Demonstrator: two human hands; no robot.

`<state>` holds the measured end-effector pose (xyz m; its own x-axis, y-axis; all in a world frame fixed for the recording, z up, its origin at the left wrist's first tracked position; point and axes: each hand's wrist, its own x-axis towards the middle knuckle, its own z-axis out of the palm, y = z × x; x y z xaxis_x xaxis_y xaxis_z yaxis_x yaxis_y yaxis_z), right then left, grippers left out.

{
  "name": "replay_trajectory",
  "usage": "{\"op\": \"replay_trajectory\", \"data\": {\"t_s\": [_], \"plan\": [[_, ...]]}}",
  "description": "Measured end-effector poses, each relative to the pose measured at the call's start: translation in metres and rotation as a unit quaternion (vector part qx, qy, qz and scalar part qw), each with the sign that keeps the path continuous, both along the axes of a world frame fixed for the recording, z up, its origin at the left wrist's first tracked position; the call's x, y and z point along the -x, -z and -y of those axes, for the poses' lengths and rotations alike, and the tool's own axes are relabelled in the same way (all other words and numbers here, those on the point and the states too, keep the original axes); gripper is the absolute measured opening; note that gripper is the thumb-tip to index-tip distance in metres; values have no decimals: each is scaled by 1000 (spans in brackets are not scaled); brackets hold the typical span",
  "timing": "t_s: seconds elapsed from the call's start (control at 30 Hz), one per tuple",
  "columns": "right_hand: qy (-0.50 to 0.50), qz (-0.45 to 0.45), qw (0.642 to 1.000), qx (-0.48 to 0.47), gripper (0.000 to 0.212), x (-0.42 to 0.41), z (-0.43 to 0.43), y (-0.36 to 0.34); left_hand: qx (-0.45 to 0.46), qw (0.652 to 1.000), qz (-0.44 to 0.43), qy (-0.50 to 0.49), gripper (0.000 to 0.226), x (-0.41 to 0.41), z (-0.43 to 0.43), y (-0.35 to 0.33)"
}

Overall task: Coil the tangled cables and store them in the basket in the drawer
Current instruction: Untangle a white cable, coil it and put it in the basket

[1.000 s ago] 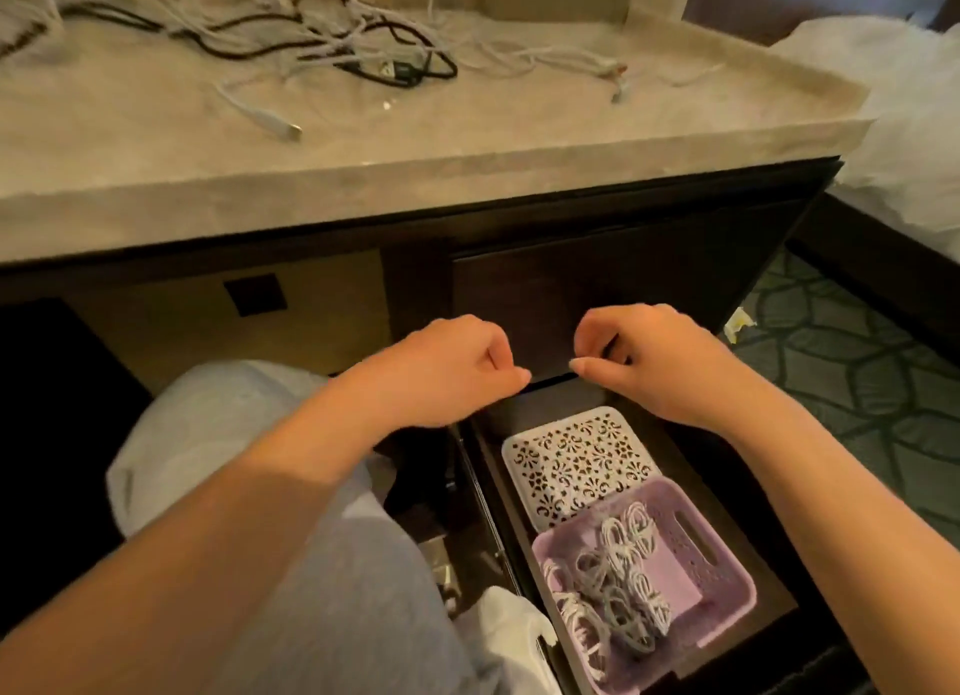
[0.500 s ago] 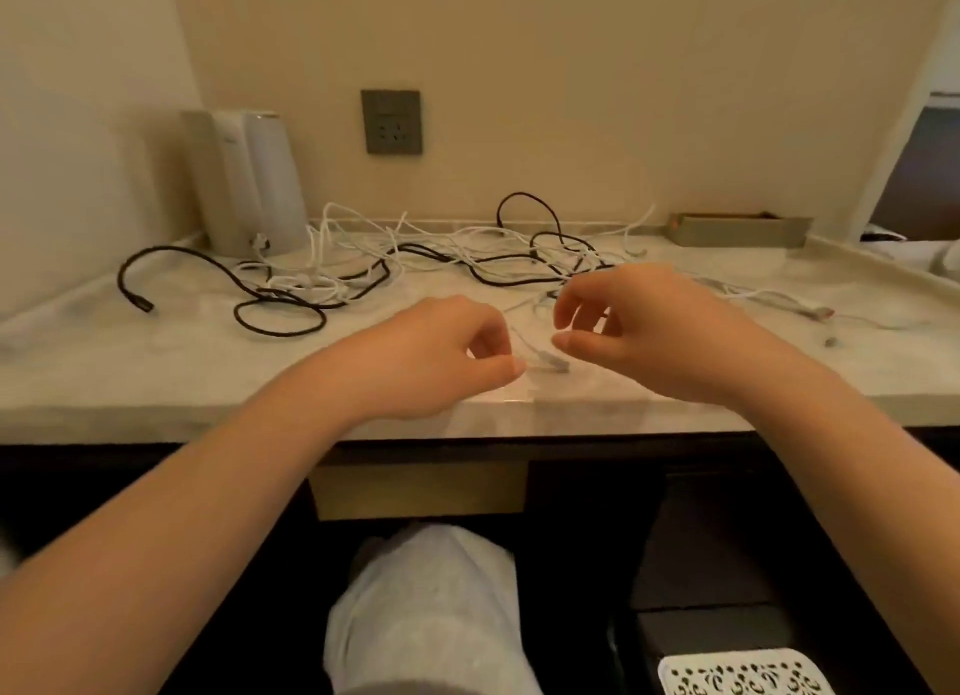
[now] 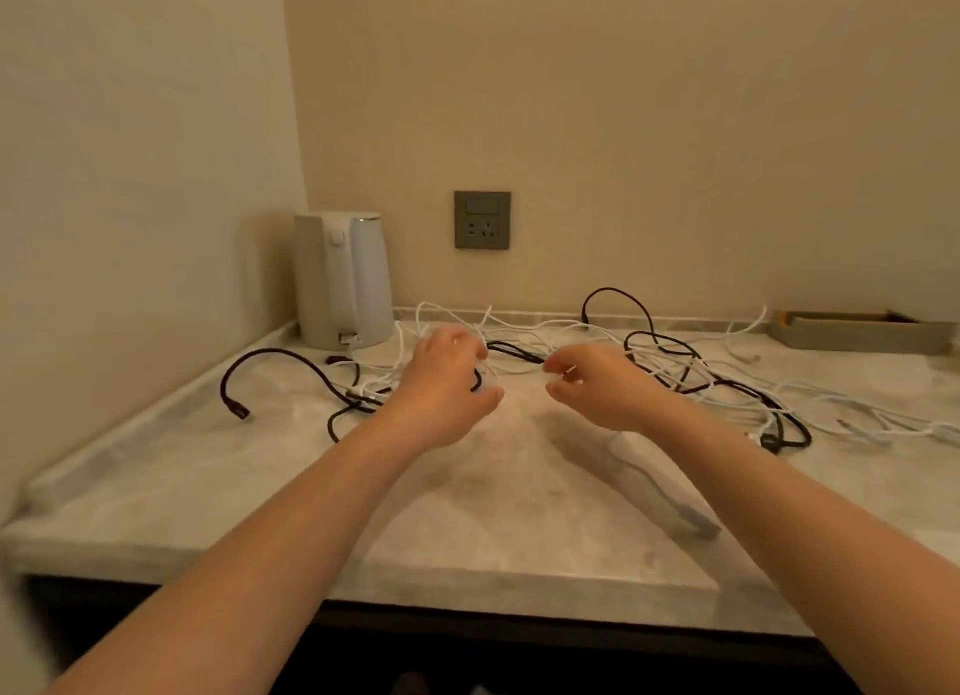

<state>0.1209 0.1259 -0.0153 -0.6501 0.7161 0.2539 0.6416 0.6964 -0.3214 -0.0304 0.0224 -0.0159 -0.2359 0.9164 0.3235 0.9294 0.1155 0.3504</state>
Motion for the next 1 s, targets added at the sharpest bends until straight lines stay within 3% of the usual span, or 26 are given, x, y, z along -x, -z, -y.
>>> {"op": "replay_trajectory", "data": {"t_s": [0.1,0.2,0.37,0.43,0.7,0.83,1.0], "plan": [[5,10,1000,-15,37,18,-25,7,-80,992,-20,-94,55,6,-18,8],[8,8,999,-31,37,36,-48,8,-59,990,-6,-130,65,16,-39,13],[21,-7,1000,-17,36,50,-82,17,-4,986,-61,-156,62,20,-71,15],[19,-43,999,-20,25,53,-94,22,22,983,-64,-172,63,24,-84,16],[89,-294,951,34,32,41,-113,18,139,969,-83,-186,66,47,-119,17],[137,-453,877,79,34,24,-131,11,84,977,-99,-169,61,47,-133,15],[180,-487,847,114,38,20,-145,16,-64,976,-178,-111,25,29,-137,12]]}}
